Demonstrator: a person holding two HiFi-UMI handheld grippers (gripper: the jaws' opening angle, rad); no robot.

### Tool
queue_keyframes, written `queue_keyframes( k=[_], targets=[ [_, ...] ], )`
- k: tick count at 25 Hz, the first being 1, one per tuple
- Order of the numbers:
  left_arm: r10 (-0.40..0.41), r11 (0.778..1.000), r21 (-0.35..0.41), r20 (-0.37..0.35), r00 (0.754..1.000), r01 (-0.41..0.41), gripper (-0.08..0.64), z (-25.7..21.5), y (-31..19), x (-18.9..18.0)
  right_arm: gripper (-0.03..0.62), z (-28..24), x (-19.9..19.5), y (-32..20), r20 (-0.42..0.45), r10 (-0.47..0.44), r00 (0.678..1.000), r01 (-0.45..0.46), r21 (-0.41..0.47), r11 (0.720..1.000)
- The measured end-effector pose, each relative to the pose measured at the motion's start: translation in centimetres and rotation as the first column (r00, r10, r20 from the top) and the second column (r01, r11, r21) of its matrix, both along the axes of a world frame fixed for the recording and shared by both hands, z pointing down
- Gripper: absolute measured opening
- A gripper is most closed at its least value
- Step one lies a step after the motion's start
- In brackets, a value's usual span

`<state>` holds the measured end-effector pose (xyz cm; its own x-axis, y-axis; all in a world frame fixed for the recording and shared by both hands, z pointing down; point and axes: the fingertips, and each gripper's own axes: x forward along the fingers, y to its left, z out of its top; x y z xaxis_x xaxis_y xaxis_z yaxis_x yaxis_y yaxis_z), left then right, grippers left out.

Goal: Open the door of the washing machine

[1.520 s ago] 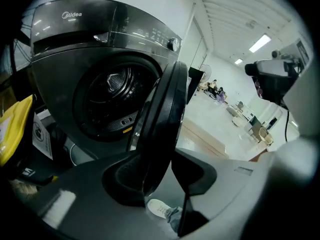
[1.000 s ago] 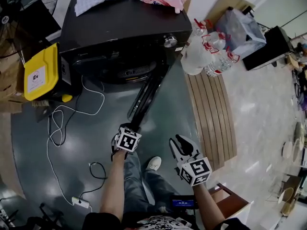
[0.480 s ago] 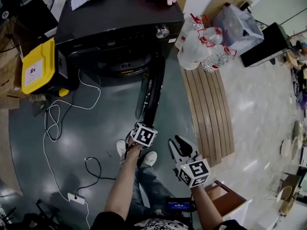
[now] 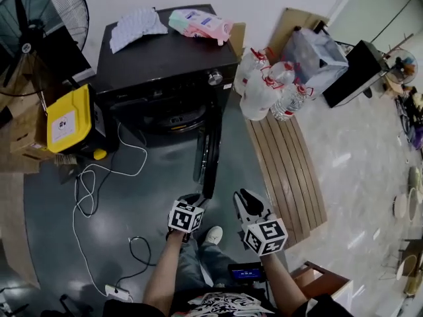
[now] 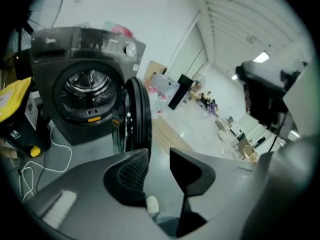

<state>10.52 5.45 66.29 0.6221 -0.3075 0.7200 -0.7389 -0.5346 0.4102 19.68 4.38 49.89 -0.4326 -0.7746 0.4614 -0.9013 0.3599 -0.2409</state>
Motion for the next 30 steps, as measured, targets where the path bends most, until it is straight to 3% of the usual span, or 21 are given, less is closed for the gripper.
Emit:
queue_keyframes(
  k=[2, 4, 7, 10, 13, 16, 18, 30],
  targets=[
    [-0.064, 0.991, 0.119, -0.038, 0.997, 0.068, 0.133, -5.6, -0.6, -2.0, 0.056, -2.5, -0.5, -0.5, 0.007, 0.008, 1.000, -0.009, 0.040, 0.999],
    [-0.159, 0.956, 0.239, -0.069, 0.985, 0.171, 0.131, -11.0, -1.6, -4.4, 0.003, -4.8, -1.2, -0.7, 0.020, 0.011, 1.000, -0.013, 0.079, 0.997],
    [-0.274, 0.878, 0.352, -0.188, 0.943, 0.326, 0.107, -18.5, -2.4, -7.4, 0.003, -7.6, -2.3, -0.6, 0.024, 0.011, 1.000, -0.014, 0.116, 0.993],
    [-0.321, 0.788, 0.423, -0.338, 0.885, 0.447, 0.079, -25.9, -2.5, -9.2, 0.003, -9.9, -3.4, -0.1, 0.016, -0.007, 1.000, 0.005, 0.148, 0.989],
    [-0.316, 0.708, 0.540, -0.333, 0.888, 0.455, 0.077, -30.6, -2.6, -10.0, 0.003, -11.9, -3.9, 0.5, 0.001, -0.012, 1.000, 0.012, 0.189, 0.982],
    [-0.329, 0.656, 0.594, -0.330, 0.885, 0.465, 0.077, -32.8, -2.8, -10.5, 0.002, -13.1, -3.9, 0.7, -0.019, -0.022, 1.000, 0.026, 0.211, 0.977],
    [-0.337, 0.645, 0.599, -0.336, 0.880, 0.476, 0.077, -33.2, -2.9, -10.7, 0.002, -13.6, -3.7, 0.7, -0.030, -0.024, 0.999, 0.030, 0.223, 0.974],
    [-0.413, 0.640, 0.578, -0.296, 0.861, 0.506, 0.038, -31.5, -3.3, -12.2, 0.002, -13.7, -2.4, -0.2, -0.035, -0.003, 0.999, 0.011, 0.227, 0.974]
  ],
)
